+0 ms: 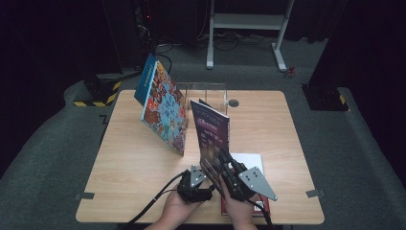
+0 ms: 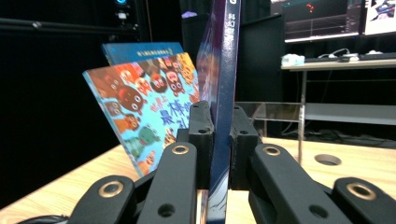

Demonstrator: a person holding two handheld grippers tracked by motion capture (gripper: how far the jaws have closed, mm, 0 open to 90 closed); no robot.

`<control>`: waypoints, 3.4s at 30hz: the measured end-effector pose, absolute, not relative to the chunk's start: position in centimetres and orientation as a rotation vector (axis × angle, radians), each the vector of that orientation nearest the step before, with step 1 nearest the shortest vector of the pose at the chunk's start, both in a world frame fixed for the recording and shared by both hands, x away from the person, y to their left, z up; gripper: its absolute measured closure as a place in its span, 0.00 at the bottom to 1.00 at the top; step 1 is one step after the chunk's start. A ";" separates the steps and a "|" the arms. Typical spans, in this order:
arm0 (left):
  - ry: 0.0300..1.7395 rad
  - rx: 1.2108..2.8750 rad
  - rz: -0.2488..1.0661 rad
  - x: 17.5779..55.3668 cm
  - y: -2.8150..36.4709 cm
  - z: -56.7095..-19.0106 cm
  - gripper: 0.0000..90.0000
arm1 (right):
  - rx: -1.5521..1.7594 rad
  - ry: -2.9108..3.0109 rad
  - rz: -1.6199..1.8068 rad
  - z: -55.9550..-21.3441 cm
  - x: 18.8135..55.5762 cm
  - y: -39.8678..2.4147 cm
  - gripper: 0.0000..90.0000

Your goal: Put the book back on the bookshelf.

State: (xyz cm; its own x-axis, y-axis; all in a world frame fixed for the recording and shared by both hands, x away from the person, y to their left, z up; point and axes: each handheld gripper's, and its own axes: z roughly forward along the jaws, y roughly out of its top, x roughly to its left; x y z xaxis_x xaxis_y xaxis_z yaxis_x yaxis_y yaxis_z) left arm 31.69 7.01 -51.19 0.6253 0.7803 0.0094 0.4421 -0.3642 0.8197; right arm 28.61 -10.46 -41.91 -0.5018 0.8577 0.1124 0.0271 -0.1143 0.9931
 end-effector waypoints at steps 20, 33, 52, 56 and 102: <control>0.994 1.987 0.589 32.6 7.4 -51.6 0.37 | 0.981 1.566 1.685 -42.0 28.6 -9.7 0.93; 1.005 2.058 0.600 33.1 6.8 -52.1 0.38 | 0.991 1.592 1.643 -42.8 28.4 -9.9 0.93; 0.996 2.139 0.628 33.9 5.7 -52.2 0.38 | 1.039 1.661 1.577 -43.3 27.5 -13.1 0.92; 0.988 2.144 0.642 33.8 5.6 -52.2 0.39 | 1.072 1.697 1.574 -43.1 27.7 -13.7 0.92; 0.935 2.075 0.588 32.0 8.7 -51.4 0.40 | 1.120 1.794 1.507 -40.4 29.0 -13.8 0.94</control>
State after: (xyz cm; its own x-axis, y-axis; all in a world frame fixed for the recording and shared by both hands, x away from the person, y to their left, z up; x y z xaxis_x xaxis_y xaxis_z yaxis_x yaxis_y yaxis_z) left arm 31.97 8.73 -51.39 0.6240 0.7758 0.0931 0.4201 -0.4336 0.7972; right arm 28.97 -13.76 -40.36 -0.5103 0.8534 0.1069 0.2523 0.0297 0.9672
